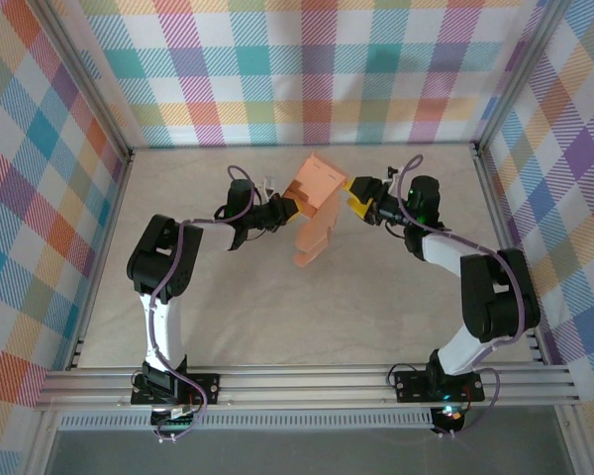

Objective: Fold the paper box

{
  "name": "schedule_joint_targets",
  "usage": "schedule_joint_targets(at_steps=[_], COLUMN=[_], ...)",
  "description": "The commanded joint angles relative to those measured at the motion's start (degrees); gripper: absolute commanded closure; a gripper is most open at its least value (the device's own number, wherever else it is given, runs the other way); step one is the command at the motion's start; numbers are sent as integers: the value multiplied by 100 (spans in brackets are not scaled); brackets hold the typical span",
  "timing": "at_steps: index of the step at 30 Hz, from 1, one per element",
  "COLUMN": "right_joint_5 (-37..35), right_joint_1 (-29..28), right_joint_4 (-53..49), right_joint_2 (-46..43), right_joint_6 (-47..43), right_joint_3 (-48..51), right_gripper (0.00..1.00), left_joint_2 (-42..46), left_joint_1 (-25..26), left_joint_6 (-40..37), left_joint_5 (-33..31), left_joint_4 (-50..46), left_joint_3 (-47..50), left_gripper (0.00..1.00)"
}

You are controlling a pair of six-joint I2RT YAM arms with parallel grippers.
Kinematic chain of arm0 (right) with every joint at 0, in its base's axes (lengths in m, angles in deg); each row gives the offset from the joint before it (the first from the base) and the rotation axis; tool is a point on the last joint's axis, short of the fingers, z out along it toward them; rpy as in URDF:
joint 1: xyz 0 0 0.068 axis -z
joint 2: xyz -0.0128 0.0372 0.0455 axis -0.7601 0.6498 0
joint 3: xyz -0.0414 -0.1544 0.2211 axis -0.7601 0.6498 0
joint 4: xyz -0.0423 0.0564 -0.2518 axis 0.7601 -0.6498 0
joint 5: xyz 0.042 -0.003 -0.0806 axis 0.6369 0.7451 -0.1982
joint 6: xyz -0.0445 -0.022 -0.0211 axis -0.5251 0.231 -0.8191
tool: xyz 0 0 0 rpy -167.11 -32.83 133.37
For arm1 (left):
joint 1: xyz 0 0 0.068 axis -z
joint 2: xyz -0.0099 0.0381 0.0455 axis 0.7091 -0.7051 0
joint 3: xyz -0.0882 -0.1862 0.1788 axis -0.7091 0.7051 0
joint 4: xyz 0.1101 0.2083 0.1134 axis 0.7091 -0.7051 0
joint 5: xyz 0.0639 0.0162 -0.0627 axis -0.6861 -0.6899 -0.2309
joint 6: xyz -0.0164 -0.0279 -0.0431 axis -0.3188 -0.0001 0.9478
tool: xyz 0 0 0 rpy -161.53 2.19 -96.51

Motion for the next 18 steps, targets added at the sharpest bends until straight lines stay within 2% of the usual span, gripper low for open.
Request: schedule_joint_targets(at_steps=[1, 9, 18], right_joint_5=[39, -107, -262], right_joint_1=[-3, 20, 248], right_joint_4=[-1060, -1982, -1929], right_joint_2=[-310, -217, 67], right_joint_6=[-937, -1430, -854], right_joint_3=[-391, -1056, -1357], right_gripper=[21, 18, 25], left_joint_2=[-95, 3, -28], left_joint_1=[25, 25, 34], left_joint_6=[-11, -183, -154], left_joint_5=[125, 198, 344], left_joint_4=[135, 86, 343], left_joint_3=[-140, -88, -39], left_gripper=[100, 100, 100])
